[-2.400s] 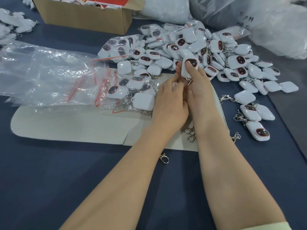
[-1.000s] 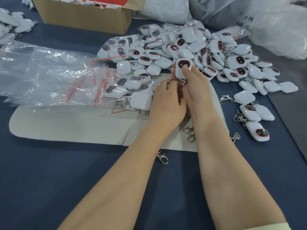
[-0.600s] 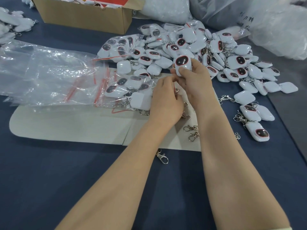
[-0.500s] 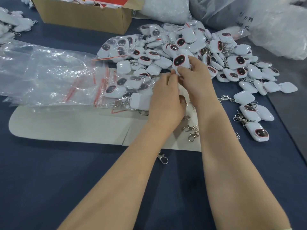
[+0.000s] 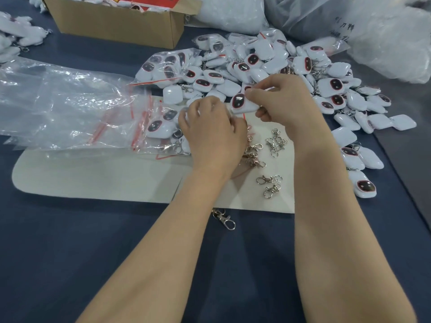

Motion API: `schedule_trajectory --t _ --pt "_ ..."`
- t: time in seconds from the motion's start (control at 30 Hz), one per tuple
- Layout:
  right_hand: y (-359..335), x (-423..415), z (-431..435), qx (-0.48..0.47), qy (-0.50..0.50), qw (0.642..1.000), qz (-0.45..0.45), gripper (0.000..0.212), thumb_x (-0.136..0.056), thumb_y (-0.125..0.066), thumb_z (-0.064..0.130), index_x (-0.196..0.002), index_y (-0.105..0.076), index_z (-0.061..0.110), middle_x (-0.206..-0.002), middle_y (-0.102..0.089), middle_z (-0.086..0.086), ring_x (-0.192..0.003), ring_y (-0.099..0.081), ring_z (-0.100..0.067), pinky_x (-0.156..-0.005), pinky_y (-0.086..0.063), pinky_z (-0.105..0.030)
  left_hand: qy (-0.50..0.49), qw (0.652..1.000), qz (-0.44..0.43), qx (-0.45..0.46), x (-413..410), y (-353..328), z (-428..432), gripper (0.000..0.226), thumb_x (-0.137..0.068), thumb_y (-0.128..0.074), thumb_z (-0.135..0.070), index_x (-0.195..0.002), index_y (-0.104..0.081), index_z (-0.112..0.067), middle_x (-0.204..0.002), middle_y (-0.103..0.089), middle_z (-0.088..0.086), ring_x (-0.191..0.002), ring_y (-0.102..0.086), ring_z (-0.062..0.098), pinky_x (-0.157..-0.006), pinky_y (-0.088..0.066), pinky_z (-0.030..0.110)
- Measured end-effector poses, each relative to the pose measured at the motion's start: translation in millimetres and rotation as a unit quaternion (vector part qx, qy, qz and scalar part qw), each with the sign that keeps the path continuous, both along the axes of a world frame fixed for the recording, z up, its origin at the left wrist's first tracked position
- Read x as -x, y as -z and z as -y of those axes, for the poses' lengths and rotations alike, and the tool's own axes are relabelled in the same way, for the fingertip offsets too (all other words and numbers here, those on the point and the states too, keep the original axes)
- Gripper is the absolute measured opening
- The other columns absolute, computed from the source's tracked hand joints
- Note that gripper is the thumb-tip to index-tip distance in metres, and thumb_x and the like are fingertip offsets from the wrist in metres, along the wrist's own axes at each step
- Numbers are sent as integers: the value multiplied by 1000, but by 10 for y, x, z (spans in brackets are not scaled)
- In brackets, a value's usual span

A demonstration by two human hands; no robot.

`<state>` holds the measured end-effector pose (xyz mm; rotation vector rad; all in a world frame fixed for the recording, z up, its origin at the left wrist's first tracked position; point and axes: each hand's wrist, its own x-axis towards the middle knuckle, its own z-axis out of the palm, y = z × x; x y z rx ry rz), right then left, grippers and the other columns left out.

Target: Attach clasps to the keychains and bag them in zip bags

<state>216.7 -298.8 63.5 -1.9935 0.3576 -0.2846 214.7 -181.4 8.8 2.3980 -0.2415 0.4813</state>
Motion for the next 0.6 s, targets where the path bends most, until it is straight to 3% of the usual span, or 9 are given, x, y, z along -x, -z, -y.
schedule_trajectory --t 0.2,0.43,0.6 --pt "-73 43 14 16 -20 999 -27 17 -85 -71 21 -83 -56 14 -58 -60 1 -40 -55 -1 -44 -45 -14 -9 998 10 62 -10 -39 -14 13 -86 -49 -23 -79 -54 -14 -112 -60 -1 -114 -45 18 -103 -20 33" --pt "-82 40 61 69 -31 996 -51 12 -84 -71 19 -79 -60 17 -39 -57 8 -39 -57 -3 -45 -49 -14 -14 994 10 108 -5 -76 -21 13 -87 -51 -23 -76 -51 -16 -103 -59 -4 -107 -47 16 -105 -25 40" --pt "-2 13 -92 39 -104 991 -69 15 -88 -64 11 -75 -68 17 -64 -67 -4 -56 -65 -12 -67 -60 -31 14 990 45 131 22 -113 -4 14 -86 -52 -18 -74 -46 -16 -103 -62 -1 -106 -51 19 -103 -28 42"
